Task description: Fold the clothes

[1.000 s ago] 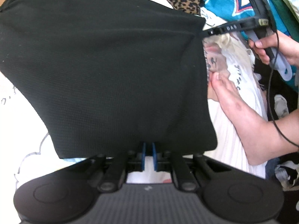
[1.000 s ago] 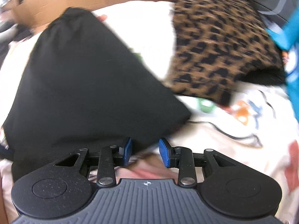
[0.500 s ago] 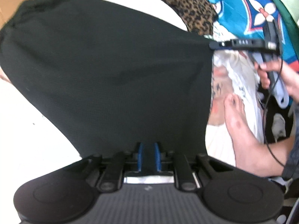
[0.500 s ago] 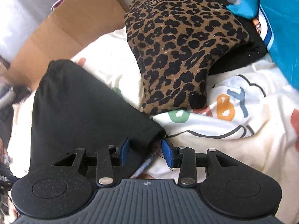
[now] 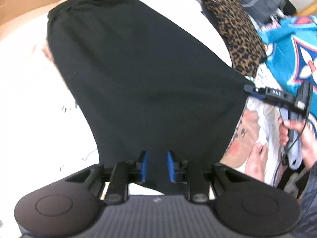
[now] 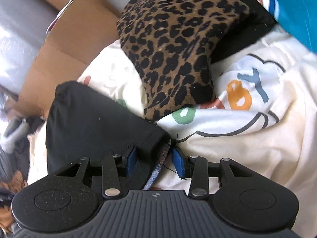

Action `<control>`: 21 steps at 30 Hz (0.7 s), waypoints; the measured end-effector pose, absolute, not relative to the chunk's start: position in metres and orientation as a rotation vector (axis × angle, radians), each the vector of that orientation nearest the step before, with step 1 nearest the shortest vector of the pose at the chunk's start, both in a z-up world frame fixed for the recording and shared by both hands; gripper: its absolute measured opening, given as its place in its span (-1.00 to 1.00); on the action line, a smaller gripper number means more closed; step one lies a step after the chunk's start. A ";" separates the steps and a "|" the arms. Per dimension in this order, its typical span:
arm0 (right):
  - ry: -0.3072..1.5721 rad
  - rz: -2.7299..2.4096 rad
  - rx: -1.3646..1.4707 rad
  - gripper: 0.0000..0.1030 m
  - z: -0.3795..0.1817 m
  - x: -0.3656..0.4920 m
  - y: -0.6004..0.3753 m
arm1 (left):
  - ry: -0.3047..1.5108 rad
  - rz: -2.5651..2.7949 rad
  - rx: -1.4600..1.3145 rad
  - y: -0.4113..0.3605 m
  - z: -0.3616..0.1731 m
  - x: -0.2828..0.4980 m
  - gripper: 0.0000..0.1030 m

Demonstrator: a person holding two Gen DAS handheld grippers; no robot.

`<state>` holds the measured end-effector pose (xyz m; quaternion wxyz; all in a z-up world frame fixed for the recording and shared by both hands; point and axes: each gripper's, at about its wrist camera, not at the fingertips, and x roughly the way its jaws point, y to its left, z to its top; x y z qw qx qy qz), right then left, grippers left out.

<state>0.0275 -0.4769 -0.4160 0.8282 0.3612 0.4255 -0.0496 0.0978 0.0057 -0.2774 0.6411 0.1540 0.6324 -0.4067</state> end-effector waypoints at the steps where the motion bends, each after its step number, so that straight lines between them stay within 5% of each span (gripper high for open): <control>1: 0.903 -0.101 0.764 -0.10 -0.417 0.028 -0.476 | 1.457 -0.913 0.322 0.008 -0.278 0.095 -0.56; 21: 0.878 -0.070 0.756 -0.10 -0.421 0.024 -0.478 | 1.587 -0.582 -0.402 0.075 -0.358 0.014 -0.38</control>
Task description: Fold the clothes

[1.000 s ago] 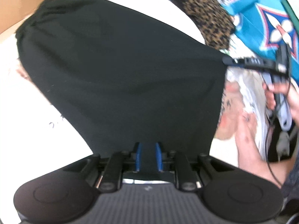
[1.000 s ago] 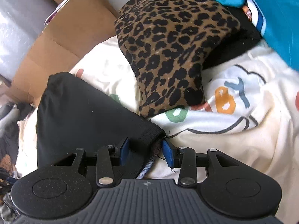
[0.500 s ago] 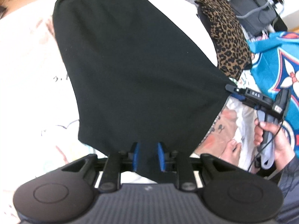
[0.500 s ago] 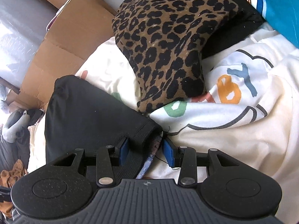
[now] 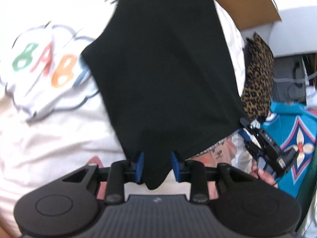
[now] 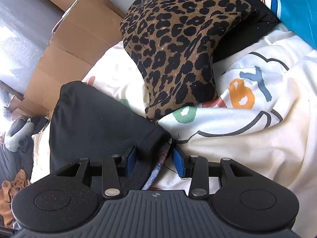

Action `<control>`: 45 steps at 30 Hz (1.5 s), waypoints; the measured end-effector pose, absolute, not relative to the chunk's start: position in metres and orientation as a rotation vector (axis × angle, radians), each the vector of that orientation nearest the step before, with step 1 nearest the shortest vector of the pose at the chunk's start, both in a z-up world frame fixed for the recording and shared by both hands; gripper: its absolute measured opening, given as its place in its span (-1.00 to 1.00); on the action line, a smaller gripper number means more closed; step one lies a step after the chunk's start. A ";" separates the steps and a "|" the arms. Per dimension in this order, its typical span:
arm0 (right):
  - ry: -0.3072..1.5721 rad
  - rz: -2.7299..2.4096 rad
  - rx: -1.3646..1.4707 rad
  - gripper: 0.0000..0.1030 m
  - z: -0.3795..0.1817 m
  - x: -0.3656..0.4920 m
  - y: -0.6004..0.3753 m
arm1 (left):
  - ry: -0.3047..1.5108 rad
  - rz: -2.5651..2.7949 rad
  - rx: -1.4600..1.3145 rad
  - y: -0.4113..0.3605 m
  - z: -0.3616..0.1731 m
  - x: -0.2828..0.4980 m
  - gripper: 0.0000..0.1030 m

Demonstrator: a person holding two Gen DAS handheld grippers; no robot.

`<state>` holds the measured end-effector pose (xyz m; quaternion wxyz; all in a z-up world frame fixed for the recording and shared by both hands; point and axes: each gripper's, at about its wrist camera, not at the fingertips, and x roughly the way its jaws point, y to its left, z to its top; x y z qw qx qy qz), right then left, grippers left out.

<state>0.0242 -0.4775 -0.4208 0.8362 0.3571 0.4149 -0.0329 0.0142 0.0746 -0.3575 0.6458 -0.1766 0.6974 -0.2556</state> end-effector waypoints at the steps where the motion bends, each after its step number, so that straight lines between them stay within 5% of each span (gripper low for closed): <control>1: 0.878 -0.069 0.755 -0.10 -0.421 0.024 -0.478 | 1.584 -0.578 -0.438 0.077 -0.362 0.010 -0.38; 10: 0.888 -0.058 0.738 -0.10 -0.421 0.024 -0.477 | 1.582 -0.571 -0.554 0.085 -0.396 -0.007 0.05; 18: 0.892 -0.062 0.728 -0.10 -0.422 0.024 -0.476 | 1.564 -0.554 -0.691 0.088 -0.418 -0.009 0.16; 45: 0.850 -0.049 0.811 -0.11 -0.433 0.021 -0.486 | 1.524 -0.617 -1.071 0.084 -0.437 -0.006 0.14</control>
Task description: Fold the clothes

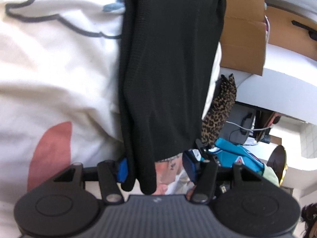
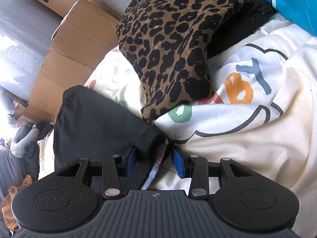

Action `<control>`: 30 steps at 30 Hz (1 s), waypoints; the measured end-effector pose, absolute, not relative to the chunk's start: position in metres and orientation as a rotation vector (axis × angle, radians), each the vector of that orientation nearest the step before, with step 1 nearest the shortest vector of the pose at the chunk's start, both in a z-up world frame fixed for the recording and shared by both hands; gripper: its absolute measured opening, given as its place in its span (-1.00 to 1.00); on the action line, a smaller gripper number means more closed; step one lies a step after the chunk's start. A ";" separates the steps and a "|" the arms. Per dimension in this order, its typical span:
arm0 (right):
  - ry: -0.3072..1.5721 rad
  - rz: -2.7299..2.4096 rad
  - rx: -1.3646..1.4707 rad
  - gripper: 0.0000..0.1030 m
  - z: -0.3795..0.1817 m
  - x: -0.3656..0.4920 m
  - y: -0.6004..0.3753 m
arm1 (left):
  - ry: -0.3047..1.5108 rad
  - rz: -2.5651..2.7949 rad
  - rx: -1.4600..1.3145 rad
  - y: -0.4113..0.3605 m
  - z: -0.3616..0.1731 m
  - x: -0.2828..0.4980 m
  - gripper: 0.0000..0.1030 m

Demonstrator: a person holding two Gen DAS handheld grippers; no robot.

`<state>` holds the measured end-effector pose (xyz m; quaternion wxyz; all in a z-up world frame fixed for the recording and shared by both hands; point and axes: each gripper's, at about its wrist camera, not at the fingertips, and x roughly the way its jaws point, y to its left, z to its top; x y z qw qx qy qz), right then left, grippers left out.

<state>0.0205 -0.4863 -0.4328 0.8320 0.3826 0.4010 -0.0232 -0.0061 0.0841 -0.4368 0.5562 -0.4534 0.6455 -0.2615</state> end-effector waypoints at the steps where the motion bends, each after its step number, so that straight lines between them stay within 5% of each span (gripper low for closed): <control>1: 0.850 -0.049 0.810 -0.11 -0.433 0.020 -0.486 | 1.521 -0.605 -1.070 0.084 -0.440 -0.006 0.14; 12: 0.833 -0.056 0.859 -0.13 -0.434 0.017 -0.492 | 1.451 -0.488 -1.164 0.088 -0.452 -0.022 -0.05; 14: 0.819 -0.072 0.864 -0.13 -0.433 0.015 -0.493 | 1.449 -0.480 -1.181 0.088 -0.453 -0.026 -0.21; 16: 0.817 -0.076 0.865 -0.13 -0.433 0.015 -0.494 | 1.454 -0.468 -1.197 0.087 -0.455 -0.027 -0.89; 30: 0.804 -0.100 0.883 -0.12 -0.426 0.005 -0.505 | 1.475 -0.475 -0.984 0.093 -0.417 -0.013 -0.88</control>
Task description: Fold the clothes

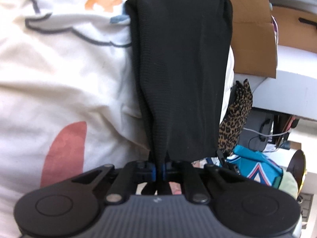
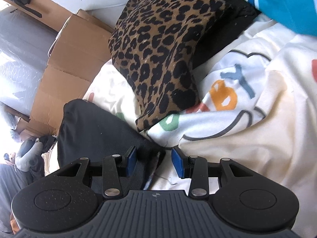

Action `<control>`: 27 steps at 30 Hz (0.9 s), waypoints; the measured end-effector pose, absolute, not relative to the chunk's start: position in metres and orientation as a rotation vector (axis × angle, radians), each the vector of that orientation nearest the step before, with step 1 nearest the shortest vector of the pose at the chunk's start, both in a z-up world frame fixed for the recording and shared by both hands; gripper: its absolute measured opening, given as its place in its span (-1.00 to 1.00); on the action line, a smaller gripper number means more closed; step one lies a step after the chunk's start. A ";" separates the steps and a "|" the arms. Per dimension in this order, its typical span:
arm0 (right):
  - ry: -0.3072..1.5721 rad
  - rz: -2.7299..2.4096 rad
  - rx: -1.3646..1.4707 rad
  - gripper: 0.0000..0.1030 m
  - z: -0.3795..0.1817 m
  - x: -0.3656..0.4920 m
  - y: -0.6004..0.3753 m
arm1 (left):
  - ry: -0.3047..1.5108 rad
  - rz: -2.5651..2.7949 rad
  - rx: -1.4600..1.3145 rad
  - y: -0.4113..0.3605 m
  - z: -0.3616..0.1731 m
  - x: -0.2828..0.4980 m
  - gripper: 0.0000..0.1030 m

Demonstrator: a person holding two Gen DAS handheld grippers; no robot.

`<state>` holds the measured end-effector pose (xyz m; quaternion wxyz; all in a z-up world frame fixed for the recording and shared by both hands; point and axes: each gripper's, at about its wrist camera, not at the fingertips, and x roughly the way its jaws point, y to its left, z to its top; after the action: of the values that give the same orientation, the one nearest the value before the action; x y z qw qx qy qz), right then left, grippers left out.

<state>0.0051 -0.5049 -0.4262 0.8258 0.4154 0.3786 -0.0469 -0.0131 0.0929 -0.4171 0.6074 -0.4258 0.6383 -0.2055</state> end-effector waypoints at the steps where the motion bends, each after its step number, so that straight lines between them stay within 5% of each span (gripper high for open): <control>1: 0.802 -0.100 0.884 -0.12 -0.426 0.004 -0.507 | 1.477 -0.475 -0.975 0.095 -0.416 -0.013 -0.88; 22: 0.960 0.092 0.549 -0.15 -0.417 0.057 -0.460 | 1.459 -0.446 -0.812 0.112 -0.405 -0.003 -0.88; 27: 1.017 0.125 0.513 -0.54 -0.414 0.059 -0.453 | 1.450 -0.450 -0.771 0.111 -0.400 0.000 -0.88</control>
<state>0.0587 -0.4525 -0.4139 0.8404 0.2429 0.4810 0.0589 0.0003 0.1113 -0.4003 0.6590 -0.3406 0.6404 -0.1990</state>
